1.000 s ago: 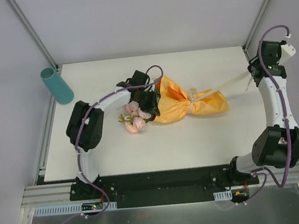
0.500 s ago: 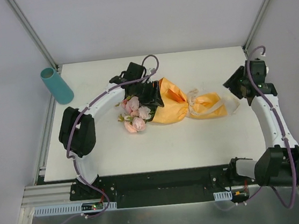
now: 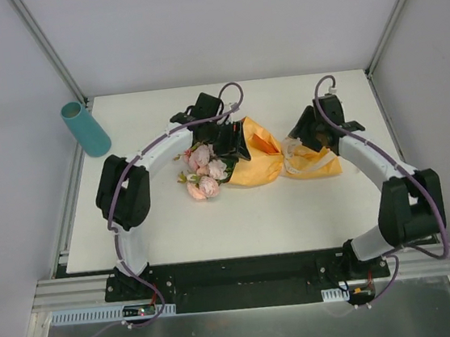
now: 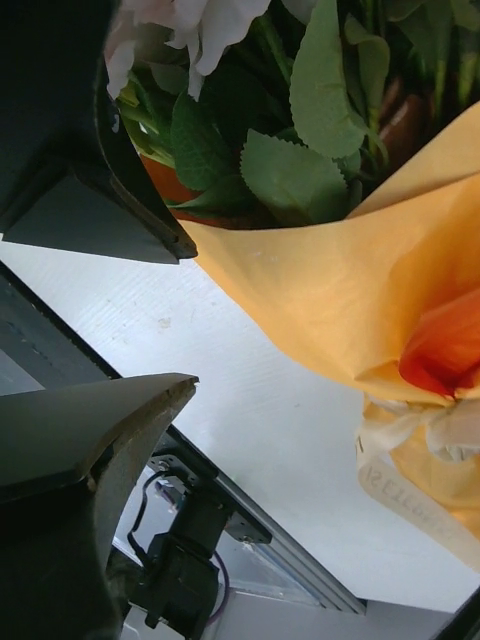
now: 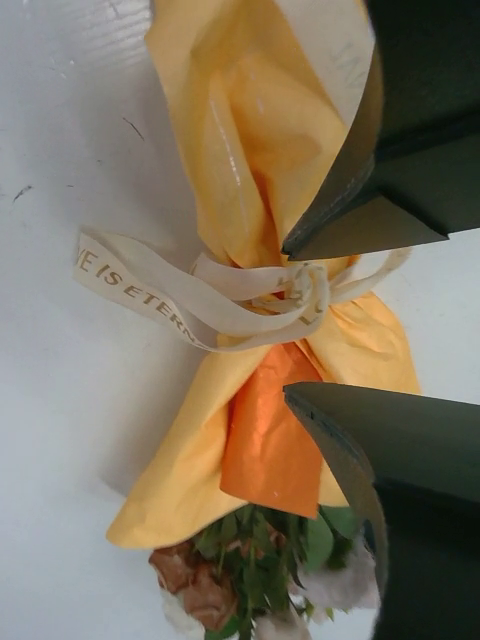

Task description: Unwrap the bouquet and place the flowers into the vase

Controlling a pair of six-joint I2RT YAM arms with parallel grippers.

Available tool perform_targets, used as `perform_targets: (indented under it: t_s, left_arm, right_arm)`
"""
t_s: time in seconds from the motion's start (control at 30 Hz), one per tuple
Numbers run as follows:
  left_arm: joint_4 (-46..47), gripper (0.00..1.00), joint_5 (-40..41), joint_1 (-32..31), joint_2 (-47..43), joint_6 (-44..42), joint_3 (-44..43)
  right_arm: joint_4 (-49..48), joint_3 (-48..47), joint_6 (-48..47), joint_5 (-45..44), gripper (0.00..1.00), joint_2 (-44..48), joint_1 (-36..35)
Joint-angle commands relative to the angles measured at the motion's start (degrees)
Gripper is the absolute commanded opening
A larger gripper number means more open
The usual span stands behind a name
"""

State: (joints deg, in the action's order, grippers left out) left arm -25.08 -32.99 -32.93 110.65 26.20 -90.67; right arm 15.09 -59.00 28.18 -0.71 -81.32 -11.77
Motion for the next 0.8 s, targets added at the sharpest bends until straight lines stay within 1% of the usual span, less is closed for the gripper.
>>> perform_targets:
  t_s: [0.0, 0.17, 0.33, 0.4, 0.43, 0.57, 0.63, 0.77]
  left_arm:
    - [-0.8, 0.50, -2.2, -0.6, 1.2, -0.8, 0.7]
    - [-0.9, 0.49, -0.8, -0.6, 1.8, -1.4, 0.8]
    - [-1.3, 0.47, 0.4, -0.6, 2.7, -1.6, 0.9]
    - [-1.6, 0.46, 0.8, -0.6, 3.0, -1.7, 0.9]
    - [-1.7, 0.46, 1.3, -0.6, 3.1, -1.8, 0.9]
    - [-2.5, 0.45, 2.7, -0.6, 3.8, -2.1, 0.8]
    - [-2.9, 0.44, 2.8, -0.6, 4.1, -2.0, 0.6]
    - [-3.5, 0.43, 3.2, -0.6, 4.7, -2.1, 0.1]
  right_arm:
    - [-3.8, -6.0, 2.8, -4.5, 0.58, -8.3, -2.5]
    - [-5.6, -10.0, 2.3, -6.0, 0.57, -16.4, -4.6]
    - [-3.9, -14.2, 0.9, -8.3, 0.55, -21.9, -5.2]
    - [-3.8, -14.9, 0.3, -9.5, 0.49, -22.7, -5.3]
    - [-3.8, -15.3, 0.0, -10.2, 0.43, -23.0, -5.4]
    - [-3.6, -16.3, -1.7, -13.0, 0.11, -22.4, -5.4]
    - [-3.7, -16.5, -2.6, -13.8, 0.00, -20.6, -5.4]
    - [-6.7, -14.2, -4.5, -14.0, 0.00, -16.2, -5.5]
